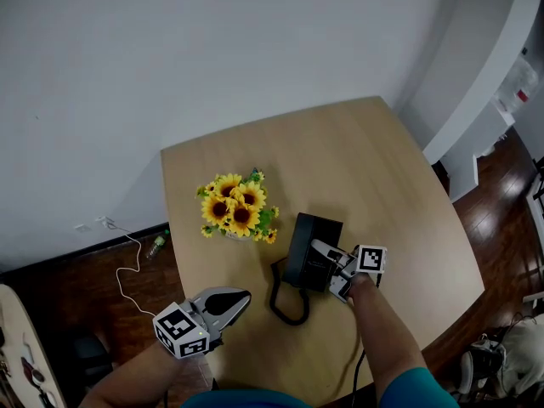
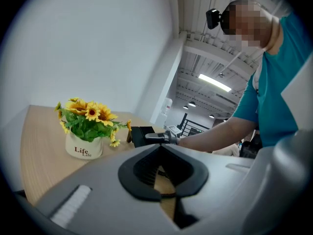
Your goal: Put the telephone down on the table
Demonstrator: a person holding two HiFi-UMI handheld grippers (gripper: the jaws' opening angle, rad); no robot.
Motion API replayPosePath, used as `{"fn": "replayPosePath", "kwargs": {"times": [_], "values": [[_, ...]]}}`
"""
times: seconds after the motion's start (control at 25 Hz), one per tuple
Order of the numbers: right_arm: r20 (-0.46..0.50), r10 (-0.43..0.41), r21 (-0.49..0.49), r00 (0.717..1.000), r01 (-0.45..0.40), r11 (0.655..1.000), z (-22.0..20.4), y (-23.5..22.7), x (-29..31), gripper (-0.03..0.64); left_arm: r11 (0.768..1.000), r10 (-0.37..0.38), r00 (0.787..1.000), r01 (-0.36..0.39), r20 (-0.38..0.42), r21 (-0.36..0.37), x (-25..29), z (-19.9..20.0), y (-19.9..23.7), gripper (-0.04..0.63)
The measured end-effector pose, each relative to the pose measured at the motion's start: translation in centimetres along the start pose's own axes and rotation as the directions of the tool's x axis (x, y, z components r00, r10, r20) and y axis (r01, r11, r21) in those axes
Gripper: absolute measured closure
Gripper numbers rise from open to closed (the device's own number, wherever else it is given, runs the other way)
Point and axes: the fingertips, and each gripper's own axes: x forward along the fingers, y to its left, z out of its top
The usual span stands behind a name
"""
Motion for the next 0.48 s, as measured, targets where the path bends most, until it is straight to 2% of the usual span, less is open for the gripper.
{"fn": "replayPosePath", "kwargs": {"times": [0.12, 0.24, 0.4, 0.48], "values": [[-0.028, 0.008, -0.005, 1.000, -0.008, 1.000, -0.3, 0.1, 0.1, 0.454, 1.000, 0.005, 1.000, -0.005, -0.003, -0.012, -0.1, -0.3, 0.0, 0.591], [-0.035, -0.019, -0.008, 0.999, 0.019, 1.000, -0.2, -0.3, 0.1, 0.452, 1.000, 0.007, 1.000, -0.007, -0.004, -0.024, -0.1, -0.6, -0.1, 0.591], [-0.045, -0.181, -0.032, 0.983, 0.179, 0.983, 0.0, -2.4, -0.8, 0.420, 0.999, -0.007, 1.000, 0.007, -0.010, -0.033, 0.0, -0.9, -0.2, 0.591], [-0.041, -0.190, -0.002, 0.981, 0.190, 0.982, 0.0, -2.4, -0.6, 0.400, 0.999, -0.007, 1.000, 0.006, -0.010, -0.033, -0.1, -0.9, -0.3, 0.591]]}}
